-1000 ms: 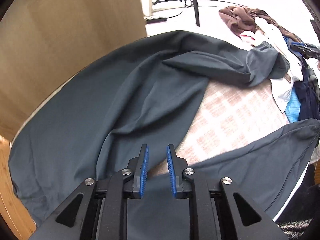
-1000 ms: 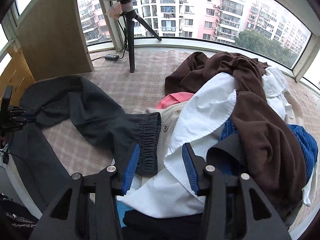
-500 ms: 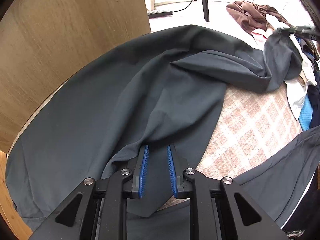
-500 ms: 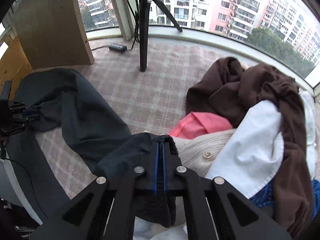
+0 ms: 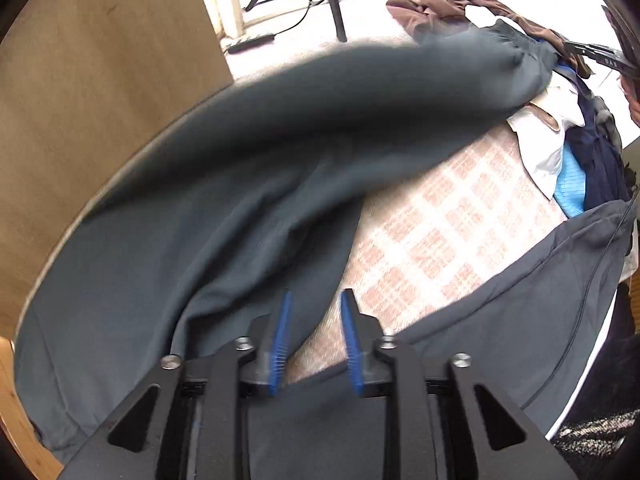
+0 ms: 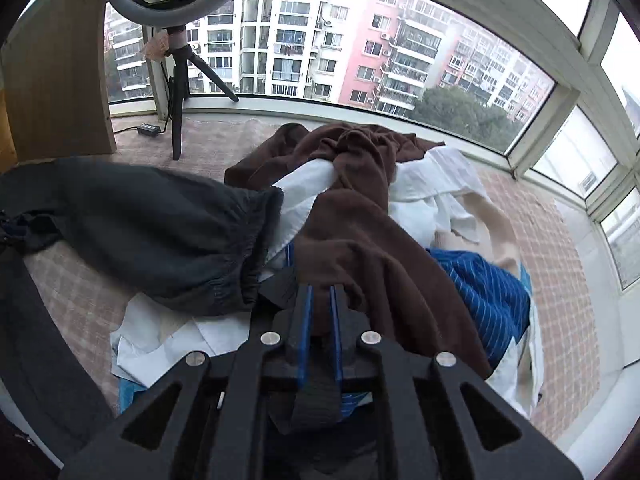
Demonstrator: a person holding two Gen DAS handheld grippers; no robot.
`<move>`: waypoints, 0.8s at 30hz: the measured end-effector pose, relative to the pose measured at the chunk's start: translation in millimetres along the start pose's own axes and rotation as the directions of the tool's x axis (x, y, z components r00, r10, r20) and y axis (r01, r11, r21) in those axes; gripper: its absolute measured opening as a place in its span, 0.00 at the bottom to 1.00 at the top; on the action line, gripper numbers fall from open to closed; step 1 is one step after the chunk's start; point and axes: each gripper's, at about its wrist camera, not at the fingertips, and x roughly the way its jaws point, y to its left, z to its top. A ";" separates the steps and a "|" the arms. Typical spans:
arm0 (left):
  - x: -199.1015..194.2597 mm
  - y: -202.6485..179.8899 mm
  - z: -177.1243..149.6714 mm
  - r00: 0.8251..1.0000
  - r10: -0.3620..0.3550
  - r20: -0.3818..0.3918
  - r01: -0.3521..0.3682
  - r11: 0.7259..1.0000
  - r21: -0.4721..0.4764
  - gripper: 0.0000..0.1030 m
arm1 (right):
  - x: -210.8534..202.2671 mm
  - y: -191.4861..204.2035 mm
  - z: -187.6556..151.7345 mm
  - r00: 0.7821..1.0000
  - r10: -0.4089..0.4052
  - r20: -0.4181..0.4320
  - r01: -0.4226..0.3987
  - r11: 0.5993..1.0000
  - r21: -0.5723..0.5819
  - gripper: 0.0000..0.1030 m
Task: Fold clothes
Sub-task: 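Grasp the trouser cuff with the right tool and lift it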
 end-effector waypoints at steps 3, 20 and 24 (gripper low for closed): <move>0.0 -14.5 4.0 1.000 0.005 0.012 -0.006 0.997 0.077 0.42 | 2.6 5.0 11.8 0.998 0.057 0.010 -0.058 0.998 0.039 0.22; 12.9 -39.9 14.0 0.994 0.107 -0.015 -0.103 0.978 0.181 0.02 | 107.2 67.3 82.4 0.972 0.080 -0.220 -0.093 0.994 -0.049 0.08; -16.1 -37.9 -4.9 0.999 0.043 0.024 -0.046 0.985 0.165 0.00 | 64.8 41.5 100.5 0.985 0.153 -0.085 -0.146 0.986 0.083 0.08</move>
